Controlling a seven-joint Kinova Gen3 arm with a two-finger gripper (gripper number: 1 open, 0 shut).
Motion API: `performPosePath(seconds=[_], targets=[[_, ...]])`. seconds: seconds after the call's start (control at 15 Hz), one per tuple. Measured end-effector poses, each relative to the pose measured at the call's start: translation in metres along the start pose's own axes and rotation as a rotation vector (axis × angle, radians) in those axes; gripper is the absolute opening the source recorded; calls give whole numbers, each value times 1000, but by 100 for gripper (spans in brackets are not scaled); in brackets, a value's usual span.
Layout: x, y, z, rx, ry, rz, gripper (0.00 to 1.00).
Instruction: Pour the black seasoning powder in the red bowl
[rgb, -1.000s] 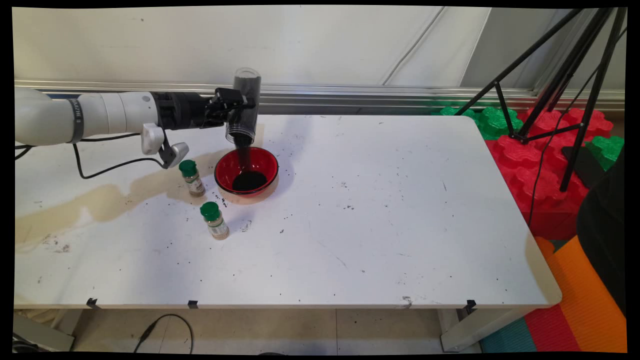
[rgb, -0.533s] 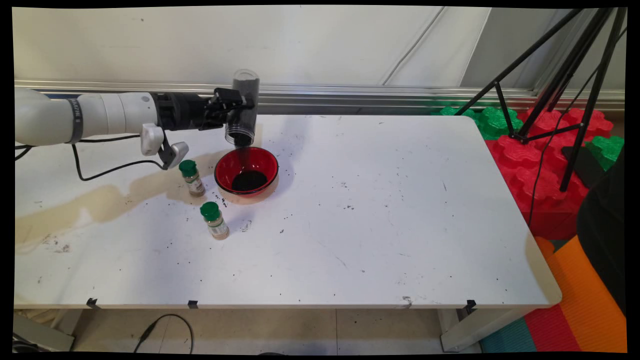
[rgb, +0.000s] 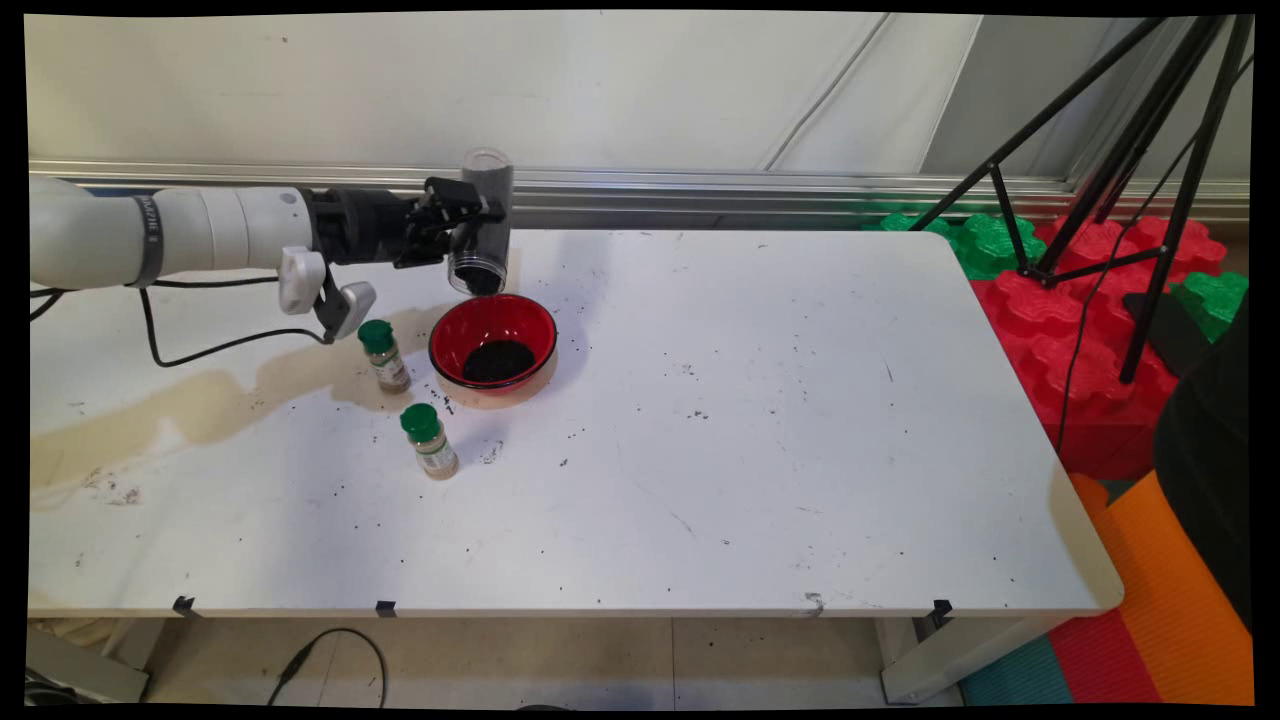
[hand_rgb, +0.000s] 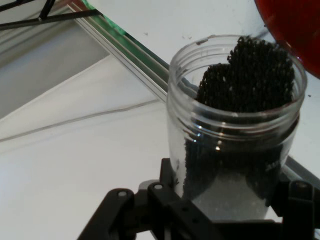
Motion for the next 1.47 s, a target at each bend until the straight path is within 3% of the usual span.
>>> performPosePath(seconds=[0.47,1.47], targets=[[-1,-2,-1,-18,12,-78,0],[-12,-34,-8,-54,58,-379,0]])
